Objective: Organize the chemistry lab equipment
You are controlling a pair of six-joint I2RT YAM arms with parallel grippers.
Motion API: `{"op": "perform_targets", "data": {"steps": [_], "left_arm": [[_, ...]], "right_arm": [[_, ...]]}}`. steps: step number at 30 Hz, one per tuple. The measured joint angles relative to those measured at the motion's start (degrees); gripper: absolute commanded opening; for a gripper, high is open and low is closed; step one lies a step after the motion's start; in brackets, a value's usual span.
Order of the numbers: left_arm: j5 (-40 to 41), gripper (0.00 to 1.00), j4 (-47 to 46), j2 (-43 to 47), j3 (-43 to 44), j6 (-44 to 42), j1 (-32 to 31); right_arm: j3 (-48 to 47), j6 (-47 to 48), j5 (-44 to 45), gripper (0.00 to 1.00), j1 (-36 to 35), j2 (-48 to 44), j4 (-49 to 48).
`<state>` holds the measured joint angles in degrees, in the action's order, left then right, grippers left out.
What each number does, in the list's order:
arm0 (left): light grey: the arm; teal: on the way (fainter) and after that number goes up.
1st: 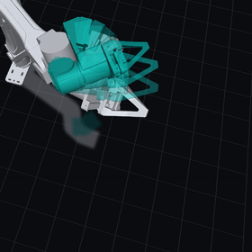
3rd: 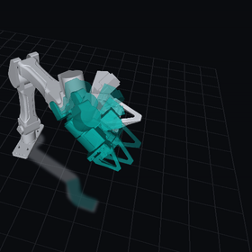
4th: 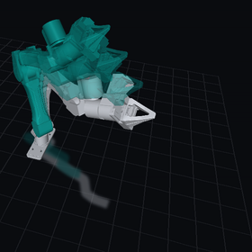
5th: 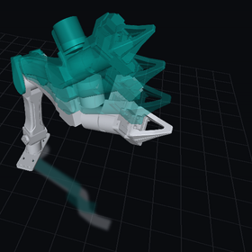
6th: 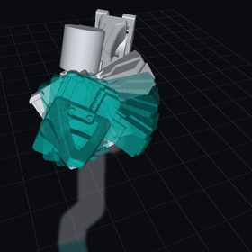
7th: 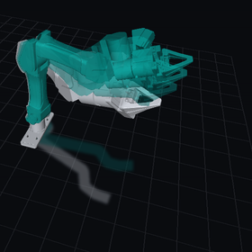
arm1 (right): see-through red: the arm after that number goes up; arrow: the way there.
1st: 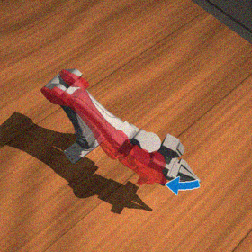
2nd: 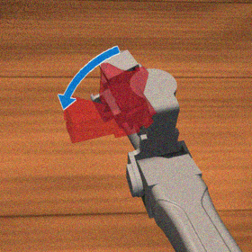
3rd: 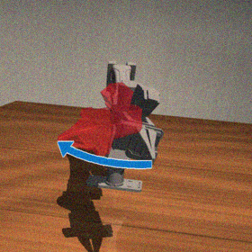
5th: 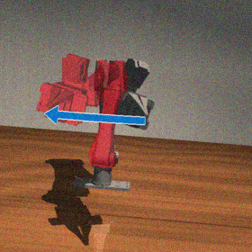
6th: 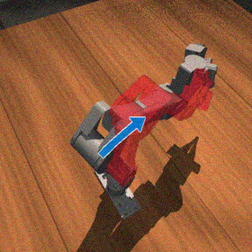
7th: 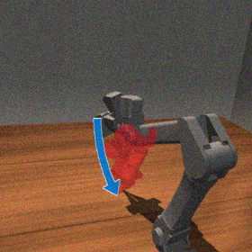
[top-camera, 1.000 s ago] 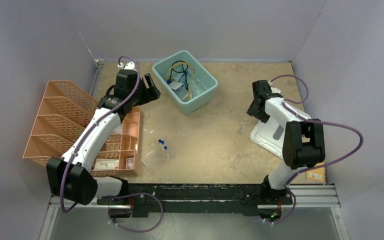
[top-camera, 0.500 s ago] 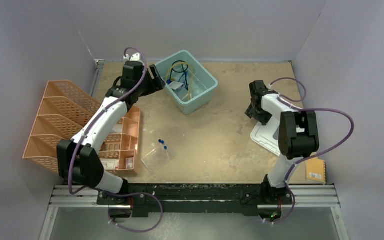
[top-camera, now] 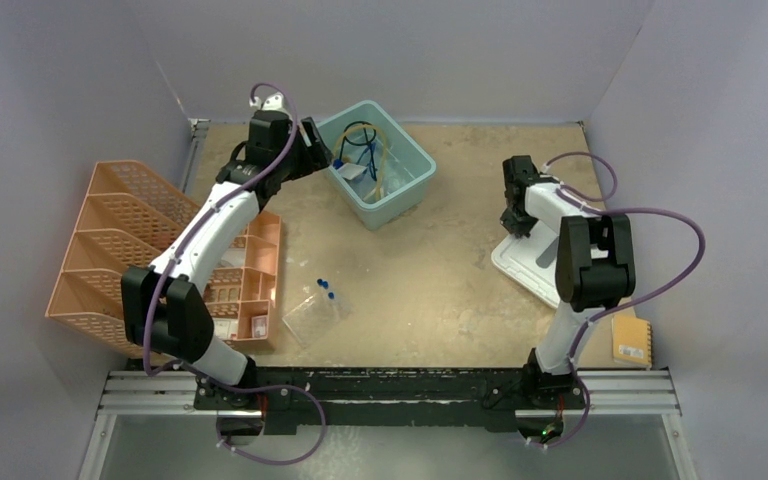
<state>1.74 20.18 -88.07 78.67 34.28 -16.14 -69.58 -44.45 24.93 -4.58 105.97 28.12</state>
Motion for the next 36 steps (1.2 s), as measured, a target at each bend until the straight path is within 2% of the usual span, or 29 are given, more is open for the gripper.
{"op": "perform_targets", "data": {"steps": [3, 8, 11, 20, 27, 32, 36], "left_arm": [[-1.20, 0.68, -0.52, -0.48, 0.00, 0.02, 0.00], [-10.25, 0.68, -5.38, -3.13, 0.00, 1.20, -0.11], [-14.69, 0.68, -8.39, -5.14, 0.00, 3.10, -0.81], [-20.90, 0.68, -16.41, -8.28, 0.00, 11.47, -6.08], [-19.54, 0.68, -18.32, -8.68, 0.92, 18.71, -6.71], [-15.32, 0.68, -14.12, -8.66, 1.38, 20.83, -3.10], [-12.17, 0.68, -10.86, -7.37, -0.94, 21.27, 2.43]], "right_arm": [[-1.01, -0.04, -0.44, 0.00, 0.00, -0.24, -0.81], [-2.51, 0.48, -2.32, 0.00, -0.02, -1.60, -0.63], [-2.51, 1.14, -4.22, 0.00, -0.02, -5.09, -0.63], [-1.46, 5.86, -13.51, 0.00, -0.02, -17.99, -5.46], [-1.20, 13.99, -20.98, 0.00, -3.10, -23.28, -10.43], [-7.13, 21.09, -22.91, 0.00, -12.72, -21.38, -11.98], [-14.25, 26.43, -23.89, 0.00, -19.17, -17.42, -13.84]]}}
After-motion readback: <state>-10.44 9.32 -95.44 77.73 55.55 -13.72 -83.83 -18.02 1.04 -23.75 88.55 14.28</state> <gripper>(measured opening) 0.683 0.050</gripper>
